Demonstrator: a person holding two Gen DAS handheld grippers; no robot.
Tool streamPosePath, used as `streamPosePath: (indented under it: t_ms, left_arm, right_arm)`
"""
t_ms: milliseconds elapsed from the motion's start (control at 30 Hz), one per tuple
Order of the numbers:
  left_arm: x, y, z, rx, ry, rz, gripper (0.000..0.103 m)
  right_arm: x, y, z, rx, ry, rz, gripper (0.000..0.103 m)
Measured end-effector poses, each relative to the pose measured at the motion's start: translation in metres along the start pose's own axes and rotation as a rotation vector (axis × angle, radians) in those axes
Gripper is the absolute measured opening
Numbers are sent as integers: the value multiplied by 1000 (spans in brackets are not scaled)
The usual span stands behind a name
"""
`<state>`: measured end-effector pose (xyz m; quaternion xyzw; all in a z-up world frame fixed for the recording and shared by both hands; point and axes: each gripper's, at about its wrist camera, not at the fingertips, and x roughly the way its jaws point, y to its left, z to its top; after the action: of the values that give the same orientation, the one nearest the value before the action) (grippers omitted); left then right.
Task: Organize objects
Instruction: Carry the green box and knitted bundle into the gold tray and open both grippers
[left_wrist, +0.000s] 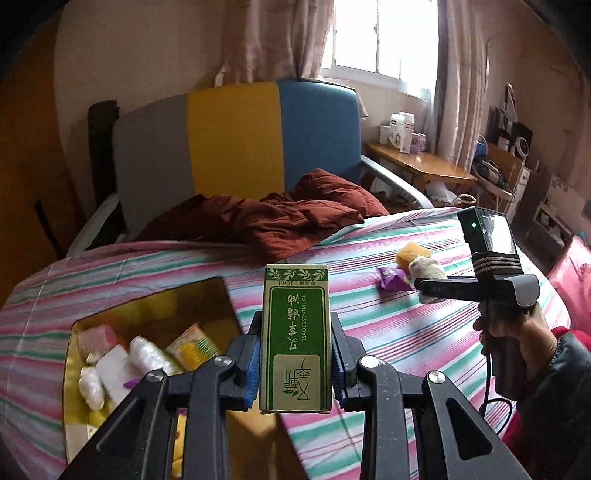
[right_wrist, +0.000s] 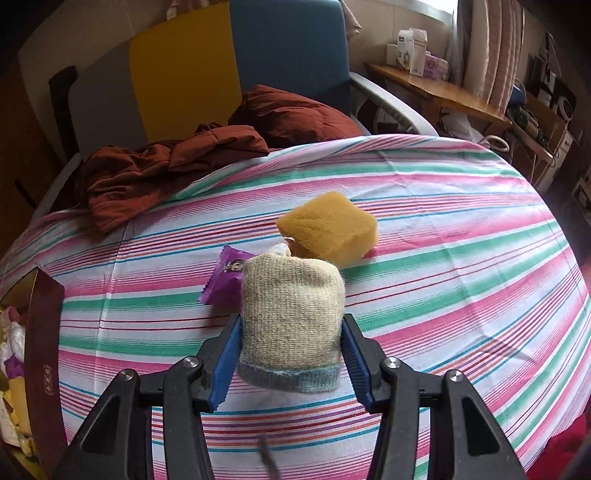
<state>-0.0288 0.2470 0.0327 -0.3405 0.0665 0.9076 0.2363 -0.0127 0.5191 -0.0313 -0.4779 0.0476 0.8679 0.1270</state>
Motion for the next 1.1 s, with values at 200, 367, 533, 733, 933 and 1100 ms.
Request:
streamPosePath:
  t_ms: [200, 367, 533, 733, 933, 1100]
  left_arm:
    - [-14, 30, -18, -63, -3, 30, 31]
    - [-25, 57, -32, -99, -11, 77, 31]
    - [-34, 79, -44, -118, -22, 112, 31]
    - [-41, 102, -58, -162, -20, 130, 31]
    - [-44, 120, -70, -192, -10, 153, 31]
    - [-49, 134, -82, -212, -6, 173, 31]
  right_arm:
    - [-2, 12, -4, -43, -14, -8, 53]
    - [-3, 25, -7, -72, -14, -18, 53]
    - [-21, 46, -15, -108, -45, -6, 53]
    - [-48, 77, -28, -139, -84, 58, 53]
    - [-71, 113, -49, -164, -97, 178, 53]
    - [-90, 154, -65, -229, -103, 271, 53]
